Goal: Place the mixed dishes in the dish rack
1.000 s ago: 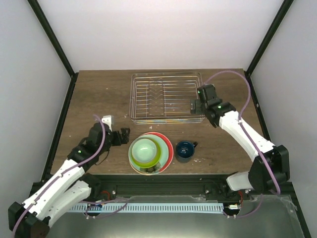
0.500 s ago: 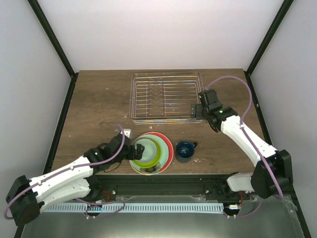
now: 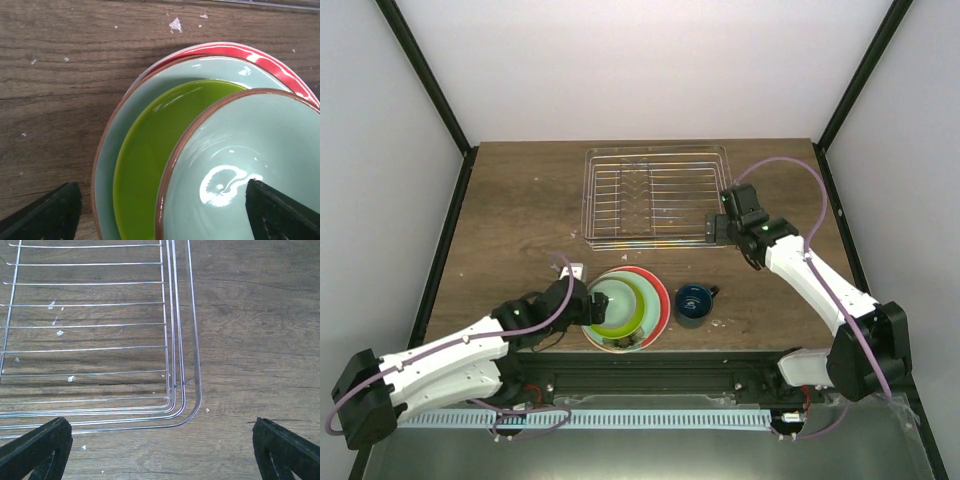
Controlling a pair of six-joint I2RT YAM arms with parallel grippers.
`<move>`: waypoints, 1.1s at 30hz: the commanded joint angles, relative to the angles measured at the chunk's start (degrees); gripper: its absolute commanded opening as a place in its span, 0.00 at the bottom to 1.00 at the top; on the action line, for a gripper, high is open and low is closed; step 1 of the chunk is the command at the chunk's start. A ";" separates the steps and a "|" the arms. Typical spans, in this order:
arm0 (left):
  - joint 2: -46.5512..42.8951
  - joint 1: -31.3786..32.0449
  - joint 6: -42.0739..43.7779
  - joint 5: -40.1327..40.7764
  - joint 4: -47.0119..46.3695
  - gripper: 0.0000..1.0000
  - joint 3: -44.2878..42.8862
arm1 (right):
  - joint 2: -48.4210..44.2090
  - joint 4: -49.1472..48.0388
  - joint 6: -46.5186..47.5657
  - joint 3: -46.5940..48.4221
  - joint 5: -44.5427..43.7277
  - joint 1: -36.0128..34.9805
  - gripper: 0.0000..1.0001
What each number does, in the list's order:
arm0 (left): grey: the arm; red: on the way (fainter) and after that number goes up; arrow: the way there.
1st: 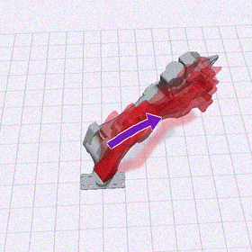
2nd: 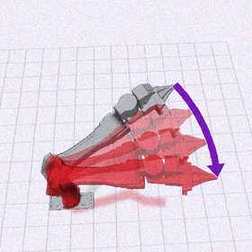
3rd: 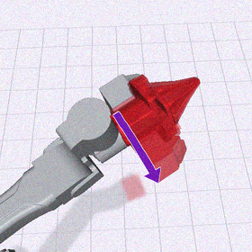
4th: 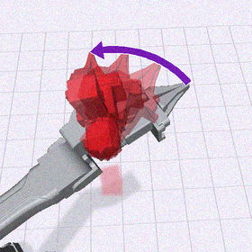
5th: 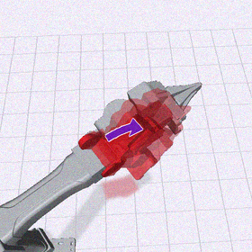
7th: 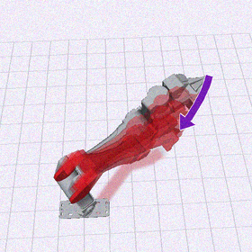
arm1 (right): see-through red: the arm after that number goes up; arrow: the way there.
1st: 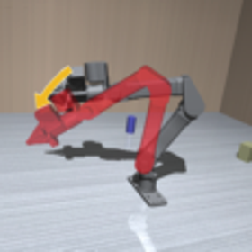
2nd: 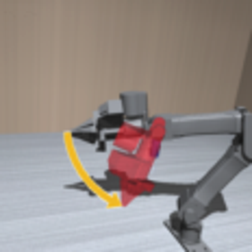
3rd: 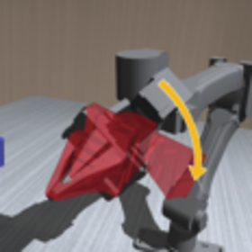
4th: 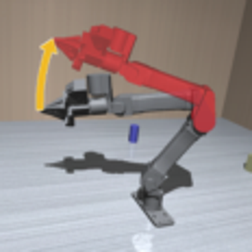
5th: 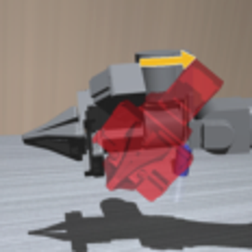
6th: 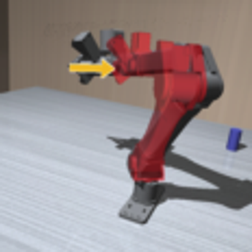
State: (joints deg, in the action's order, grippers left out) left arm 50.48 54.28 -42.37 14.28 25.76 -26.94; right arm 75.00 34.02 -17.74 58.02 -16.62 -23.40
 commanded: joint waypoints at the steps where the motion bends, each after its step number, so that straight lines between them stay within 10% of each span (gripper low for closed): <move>1: -0.52 0.24 -0.76 1.62 1.40 0.87 -1.10 | -1.25 -0.78 -0.63 -0.25 0.00 -0.34 1.00; 10: 1.88 0.21 -0.88 1.32 0.60 0.56 -0.93 | -0.92 -0.79 -0.32 -0.41 -0.19 -0.33 1.00; 18: 5.75 0.21 -0.28 0.07 -1.77 0.48 -1.38 | -0.29 -0.70 -0.24 -0.28 -0.27 -0.37 1.00; 28: 4.90 0.21 0.40 -0.30 -0.45 0.02 -3.06 | -0.47 -0.63 0.12 -0.23 -0.40 -0.34 1.00; 33: 1.49 0.21 0.69 -1.34 -0.65 0.00 -3.29 | -0.99 -1.48 0.57 -0.72 2.43 -0.33 1.00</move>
State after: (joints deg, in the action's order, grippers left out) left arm 55.29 54.37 -41.95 13.69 26.20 -28.60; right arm 75.02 33.80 -17.63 57.91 -16.27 -23.40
